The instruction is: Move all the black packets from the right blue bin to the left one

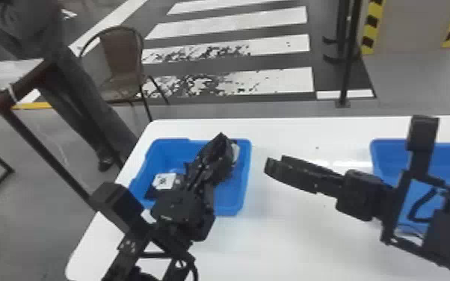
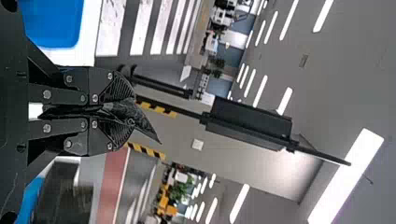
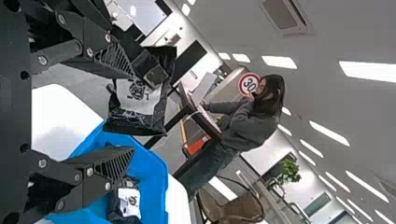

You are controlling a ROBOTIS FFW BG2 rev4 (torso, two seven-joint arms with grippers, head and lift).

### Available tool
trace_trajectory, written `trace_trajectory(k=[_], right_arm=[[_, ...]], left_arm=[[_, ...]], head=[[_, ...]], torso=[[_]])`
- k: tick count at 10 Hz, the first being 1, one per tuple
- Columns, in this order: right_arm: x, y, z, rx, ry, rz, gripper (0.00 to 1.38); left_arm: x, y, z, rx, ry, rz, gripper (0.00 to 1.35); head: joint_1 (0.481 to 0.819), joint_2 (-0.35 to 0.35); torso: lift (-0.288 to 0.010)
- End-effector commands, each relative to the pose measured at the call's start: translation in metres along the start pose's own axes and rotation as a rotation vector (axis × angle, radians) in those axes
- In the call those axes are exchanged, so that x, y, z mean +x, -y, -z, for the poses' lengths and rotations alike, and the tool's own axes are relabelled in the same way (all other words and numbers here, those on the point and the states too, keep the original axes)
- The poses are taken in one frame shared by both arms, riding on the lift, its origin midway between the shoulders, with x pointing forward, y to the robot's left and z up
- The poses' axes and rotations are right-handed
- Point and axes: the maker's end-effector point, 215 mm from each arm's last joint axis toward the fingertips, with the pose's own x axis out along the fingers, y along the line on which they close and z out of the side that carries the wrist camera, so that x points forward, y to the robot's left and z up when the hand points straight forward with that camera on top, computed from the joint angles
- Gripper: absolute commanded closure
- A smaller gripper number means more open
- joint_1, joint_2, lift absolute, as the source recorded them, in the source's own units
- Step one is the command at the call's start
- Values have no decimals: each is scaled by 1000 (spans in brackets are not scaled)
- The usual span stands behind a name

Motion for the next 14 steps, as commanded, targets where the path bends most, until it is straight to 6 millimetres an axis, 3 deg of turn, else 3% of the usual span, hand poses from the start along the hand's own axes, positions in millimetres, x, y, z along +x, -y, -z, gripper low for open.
trace_trajectory(k=[1,2,5,6,8,9,10,11,14], right_arm=[[-14,7,7,29,13,28,153],[-17,11,13,42,0,41,153],[-19,9,6,23,6,43,153],[-19,9,7,27,6,42,153],[-28,20,2,5,13,78,153],[-40,36,-4,-27,10,135,151],[-62,59,-6,-68,-30,230,153],[-94,83,-23,-137,-45,352,153],[-202,108,-83,-334,-17,776,159]], left_arm=[[13,-50,15,113,-10,-81,1220],[27,-73,22,152,-1,-111,1220],[68,-106,18,244,69,-149,1214],[72,-118,14,234,123,-169,1067],[66,-112,12,147,191,-159,159],[59,-110,17,91,195,-149,44],[43,-112,12,76,233,-150,128],[23,-112,4,57,276,-161,137],[-26,-78,-15,-11,239,-142,144]], head=[[695,287],[695,296],[695,325],[695,325],[695,334],[695,327],[695,307],[695,294],[695,174]], torso=[[-140],[-140],[-140],[-140],[-140],[-140],[-140],[-140],[-140]])
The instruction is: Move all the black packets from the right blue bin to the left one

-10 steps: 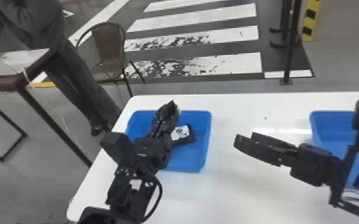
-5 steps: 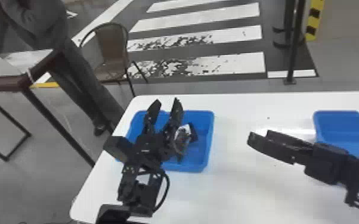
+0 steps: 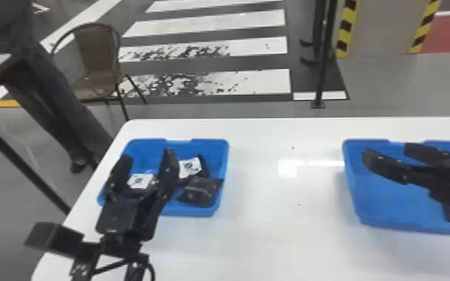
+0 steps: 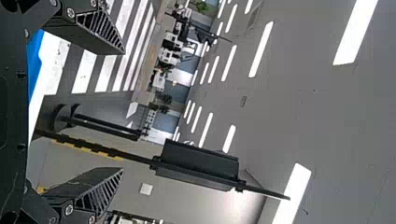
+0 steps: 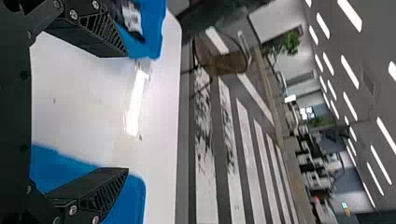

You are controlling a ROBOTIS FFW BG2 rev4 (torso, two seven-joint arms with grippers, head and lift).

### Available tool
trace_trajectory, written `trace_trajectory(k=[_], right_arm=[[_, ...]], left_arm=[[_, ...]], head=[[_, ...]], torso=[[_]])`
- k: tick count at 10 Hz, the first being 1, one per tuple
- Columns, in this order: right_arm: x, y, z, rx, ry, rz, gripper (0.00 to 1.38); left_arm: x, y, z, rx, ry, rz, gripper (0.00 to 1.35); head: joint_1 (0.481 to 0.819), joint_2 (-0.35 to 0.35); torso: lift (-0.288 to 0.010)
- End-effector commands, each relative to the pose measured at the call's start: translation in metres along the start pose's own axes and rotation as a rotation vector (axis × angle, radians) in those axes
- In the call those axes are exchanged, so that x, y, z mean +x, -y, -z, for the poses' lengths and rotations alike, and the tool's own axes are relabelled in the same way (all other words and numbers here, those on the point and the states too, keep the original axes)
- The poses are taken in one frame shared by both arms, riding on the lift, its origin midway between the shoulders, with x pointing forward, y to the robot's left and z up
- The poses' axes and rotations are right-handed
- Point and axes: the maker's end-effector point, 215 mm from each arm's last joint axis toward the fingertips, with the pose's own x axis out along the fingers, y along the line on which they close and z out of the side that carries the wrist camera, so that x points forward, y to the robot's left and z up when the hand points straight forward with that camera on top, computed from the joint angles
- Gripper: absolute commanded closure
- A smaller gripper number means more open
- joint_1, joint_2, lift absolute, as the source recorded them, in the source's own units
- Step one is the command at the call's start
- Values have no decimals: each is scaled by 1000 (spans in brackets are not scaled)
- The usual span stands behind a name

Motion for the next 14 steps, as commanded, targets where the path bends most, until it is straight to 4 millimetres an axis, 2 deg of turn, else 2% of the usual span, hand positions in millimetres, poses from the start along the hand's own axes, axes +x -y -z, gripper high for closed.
trace_trajectory(k=[1,4,6,9,10,12,14], right_arm=[[-34,43,-3,-38,-39,185,159],[-63,110,25,-11,-178,460,196],[-74,157,30,13,-271,620,196],[-67,196,43,71,-377,719,188],[-56,207,50,89,-421,722,188],[-34,214,71,120,-506,689,188],[-32,219,89,144,-551,695,188]], left_arm=[[-28,11,-15,-9,-44,-6,142],[-51,-18,-29,75,-84,-64,144],[-54,-18,-23,74,-109,-64,156],[-55,-19,-22,75,-113,-62,151],[-55,-18,-22,74,-111,-58,153],[-53,-16,-23,76,-109,-48,156],[-53,-16,-24,75,-108,-48,156]], head=[[695,111],[695,16],[695,-29],[695,-91],[695,-103],[695,-113],[695,-104]], torso=[[-140],[-140],[-140],[-140],[-140],[-140],[-140]])
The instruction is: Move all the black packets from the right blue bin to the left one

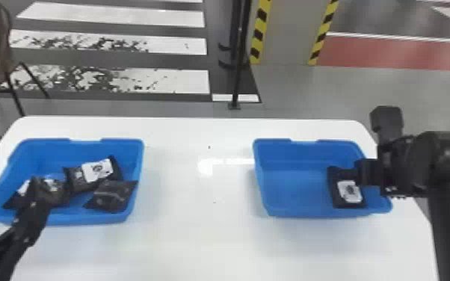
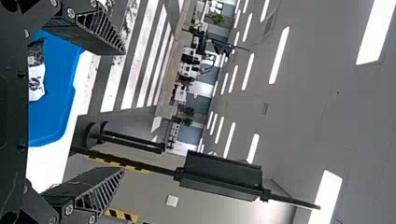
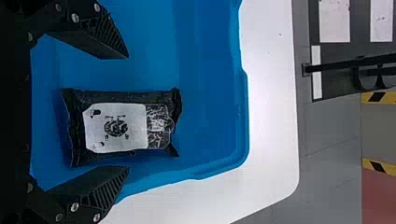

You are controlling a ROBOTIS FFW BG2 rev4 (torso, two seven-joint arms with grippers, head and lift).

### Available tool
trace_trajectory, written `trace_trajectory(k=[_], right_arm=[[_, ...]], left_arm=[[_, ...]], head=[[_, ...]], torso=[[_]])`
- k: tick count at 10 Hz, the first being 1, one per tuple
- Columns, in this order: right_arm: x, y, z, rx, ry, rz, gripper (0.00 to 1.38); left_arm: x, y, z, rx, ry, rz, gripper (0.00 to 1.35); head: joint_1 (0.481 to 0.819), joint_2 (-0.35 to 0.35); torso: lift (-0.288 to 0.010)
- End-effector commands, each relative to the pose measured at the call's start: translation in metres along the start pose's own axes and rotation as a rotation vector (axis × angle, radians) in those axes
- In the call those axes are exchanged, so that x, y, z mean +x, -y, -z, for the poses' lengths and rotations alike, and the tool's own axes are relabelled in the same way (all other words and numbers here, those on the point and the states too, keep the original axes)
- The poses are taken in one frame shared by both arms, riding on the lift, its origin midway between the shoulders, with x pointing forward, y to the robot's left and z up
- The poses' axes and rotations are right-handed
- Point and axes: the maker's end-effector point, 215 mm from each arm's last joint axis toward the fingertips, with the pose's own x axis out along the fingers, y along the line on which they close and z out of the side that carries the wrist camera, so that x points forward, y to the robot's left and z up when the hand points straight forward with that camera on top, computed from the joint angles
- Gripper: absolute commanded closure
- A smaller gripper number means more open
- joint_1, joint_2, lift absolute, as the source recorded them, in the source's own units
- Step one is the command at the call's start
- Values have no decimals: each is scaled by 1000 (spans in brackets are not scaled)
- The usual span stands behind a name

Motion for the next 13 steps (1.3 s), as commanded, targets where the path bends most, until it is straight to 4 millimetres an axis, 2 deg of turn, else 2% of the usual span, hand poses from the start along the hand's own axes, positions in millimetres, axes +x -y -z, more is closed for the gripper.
trace_trajectory(k=[1,4,6,10,11,12,13], right_arm=[[10,4,9,9,-40,9,193],[21,15,20,15,-87,43,194],[27,17,32,17,-116,46,196],[31,14,39,23,-133,32,214],[35,10,46,33,-149,9,328],[37,7,49,38,-161,-6,542],[38,8,51,43,-165,-7,565]], left_arm=[[0,-1,-1,-1,4,-2,156],[1,-2,-2,2,4,0,156],[1,-2,-1,1,2,1,156],[0,-2,0,-3,0,1,156],[0,-2,0,-7,1,0,156],[0,-3,1,-9,-1,0,156],[1,-2,1,-9,-1,2,156]], head=[[695,-106],[695,-118],[695,-125],[695,-126],[695,-125],[695,-122],[695,-119]], torso=[[-140],[-140],[-140],[-140],[-140],[-140],[-140]])
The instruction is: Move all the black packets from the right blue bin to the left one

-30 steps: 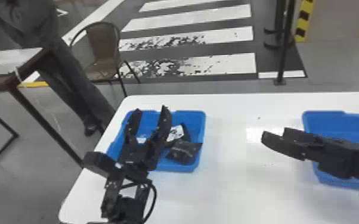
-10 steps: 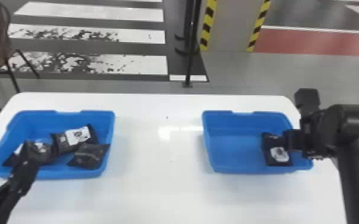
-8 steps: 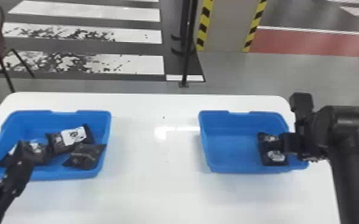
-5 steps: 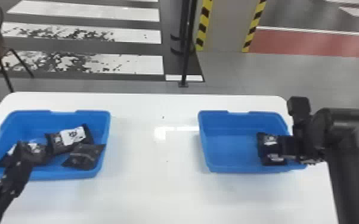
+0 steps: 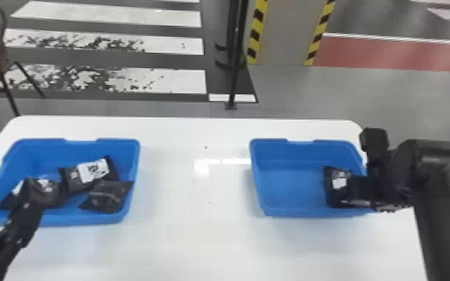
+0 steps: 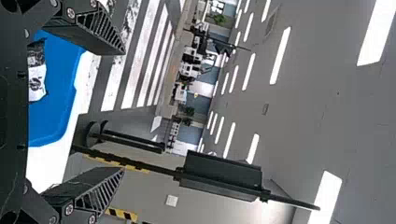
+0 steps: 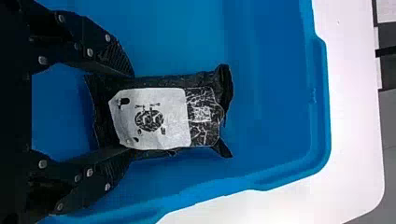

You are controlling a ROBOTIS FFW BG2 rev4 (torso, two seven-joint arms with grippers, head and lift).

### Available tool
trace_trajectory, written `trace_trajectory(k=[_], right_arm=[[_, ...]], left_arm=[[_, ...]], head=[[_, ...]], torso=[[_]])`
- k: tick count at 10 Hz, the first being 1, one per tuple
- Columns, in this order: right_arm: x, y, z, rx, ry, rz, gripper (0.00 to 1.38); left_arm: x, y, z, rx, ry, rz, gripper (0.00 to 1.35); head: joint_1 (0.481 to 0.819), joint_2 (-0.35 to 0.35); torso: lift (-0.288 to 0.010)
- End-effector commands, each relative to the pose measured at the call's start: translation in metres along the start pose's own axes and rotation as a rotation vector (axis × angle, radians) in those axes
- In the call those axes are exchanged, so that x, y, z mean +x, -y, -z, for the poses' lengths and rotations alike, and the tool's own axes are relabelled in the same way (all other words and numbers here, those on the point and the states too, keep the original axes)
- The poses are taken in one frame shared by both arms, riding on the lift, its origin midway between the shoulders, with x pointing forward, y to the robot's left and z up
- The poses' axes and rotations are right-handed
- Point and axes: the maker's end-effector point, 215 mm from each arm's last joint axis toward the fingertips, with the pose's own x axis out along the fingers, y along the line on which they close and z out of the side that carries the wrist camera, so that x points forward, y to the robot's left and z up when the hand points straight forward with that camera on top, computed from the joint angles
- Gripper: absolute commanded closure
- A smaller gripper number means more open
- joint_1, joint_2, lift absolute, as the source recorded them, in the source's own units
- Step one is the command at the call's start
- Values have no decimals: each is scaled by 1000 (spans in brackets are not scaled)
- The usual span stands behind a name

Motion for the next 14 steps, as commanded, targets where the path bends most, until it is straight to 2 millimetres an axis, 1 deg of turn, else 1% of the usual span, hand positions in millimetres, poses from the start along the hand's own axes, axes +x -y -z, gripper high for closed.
trace_trajectory(k=[1,2,4,5,7,8,9,10,11,12,13,14], right_arm=[[5,1,-9,3,31,-8,656],[8,-1,-17,3,74,-25,854],[4,2,-25,0,151,-20,1165],[2,8,-28,9,189,-11,1167],[-5,2,-39,-3,326,-33,1167],[-14,-6,-45,5,400,-69,1167],[-26,-31,-58,7,490,-169,1165],[-45,-60,-75,-5,577,-303,1165],[-75,-96,-89,-45,672,-419,1165],[-98,-150,-92,-71,734,-571,1164],[-120,-205,-83,-96,753,-726,1164],[-139,-265,-64,-140,738,-880,1164]], left_arm=[[0,-1,3,-2,-7,0,156],[0,0,3,-4,-7,6,156],[2,0,8,-9,-15,10,156],[2,0,9,-9,-18,11,156],[2,-1,10,-12,-19,9,156],[2,0,9,-11,-14,11,156],[2,-1,7,-9,-9,10,156],[2,-1,4,-6,0,11,156],[2,-1,2,-2,10,10,156],[1,-3,-2,2,21,5,156],[2,-3,-4,2,28,5,156],[3,-1,-4,-1,30,8,156]], head=[[695,-117],[695,-116],[695,-118],[695,-121],[695,-128],[695,-126],[695,-124],[695,-106],[695,-63],[695,-18],[695,35],[695,76]], torso=[[-140],[-140],[-140],[-140],[-140],[-140],[-140],[-140],[-140],[-140],[-140],[-140]])
